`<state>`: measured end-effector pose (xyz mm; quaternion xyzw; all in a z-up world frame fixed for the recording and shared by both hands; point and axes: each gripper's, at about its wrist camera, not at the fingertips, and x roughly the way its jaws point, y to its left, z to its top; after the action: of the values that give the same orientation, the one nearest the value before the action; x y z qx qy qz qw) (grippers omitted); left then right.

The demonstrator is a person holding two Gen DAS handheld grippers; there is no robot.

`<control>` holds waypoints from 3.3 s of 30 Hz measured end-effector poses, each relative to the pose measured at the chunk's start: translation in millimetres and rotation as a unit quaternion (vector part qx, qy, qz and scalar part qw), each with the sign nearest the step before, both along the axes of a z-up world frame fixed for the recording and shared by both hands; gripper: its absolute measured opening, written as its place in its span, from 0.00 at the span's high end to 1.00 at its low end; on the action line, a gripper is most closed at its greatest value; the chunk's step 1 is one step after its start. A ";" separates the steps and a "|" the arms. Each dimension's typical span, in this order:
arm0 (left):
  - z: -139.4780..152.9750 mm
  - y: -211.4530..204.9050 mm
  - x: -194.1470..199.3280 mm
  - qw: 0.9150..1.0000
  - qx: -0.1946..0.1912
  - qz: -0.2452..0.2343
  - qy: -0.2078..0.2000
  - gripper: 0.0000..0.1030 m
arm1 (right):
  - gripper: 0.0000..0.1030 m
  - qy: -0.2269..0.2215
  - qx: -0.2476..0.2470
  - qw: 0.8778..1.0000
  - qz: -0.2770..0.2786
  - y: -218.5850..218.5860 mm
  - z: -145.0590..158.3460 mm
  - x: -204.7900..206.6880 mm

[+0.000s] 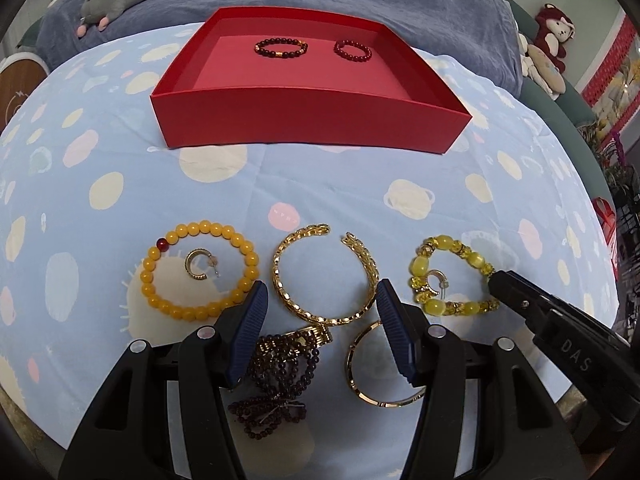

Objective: Organize jewelry
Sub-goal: 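Grasp the gold twisted cuff with the left tool while the right tool holds the yellow bracelet, then carry the cuff and yellow bracelet into the red box and open both tools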

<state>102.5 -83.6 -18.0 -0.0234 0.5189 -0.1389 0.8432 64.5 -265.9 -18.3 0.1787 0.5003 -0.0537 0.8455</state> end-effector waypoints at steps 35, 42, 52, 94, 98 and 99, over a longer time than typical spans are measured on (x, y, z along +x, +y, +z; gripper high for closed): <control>48.8 29.8 5.0 0.999 -0.044 -0.005 -0.008 0.93 | 0.91 -0.083 0.001 0.996 0.032 16.2 93.9 14.7; 31.3 42.2 -4.4 0.999 -0.044 0.015 0.009 0.92 | 1.00 -0.071 0.009 0.997 0.028 14.3 83.9 6.6; 12.9 22.6 1.5 1.000 -0.008 0.011 0.012 0.56 | 0.95 -0.041 0.021 0.999 0.025 10.3 57.1 7.8; 111.3 37.2 114.9 0.998 -0.027 0.007 -0.062 0.94 | 0.91 -0.130 0.018 0.988 0.085 15.3 147.1 128.7; 98.4 35.2 155.6 0.998 -0.023 0.017 -0.054 0.94 | 0.91 -0.116 0.036 0.988 0.094 21.4 130.9 177.3; 92.8 33.7 166.5 0.998 -0.021 0.019 -0.052 0.94 | 0.91 -0.108 0.040 0.989 0.094 22.2 123.8 189.2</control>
<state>269.0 -49.9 74.8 -0.0439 0.4709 -0.1347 0.8708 253.7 -243.7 105.5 0.1691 0.4220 0.0661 0.8882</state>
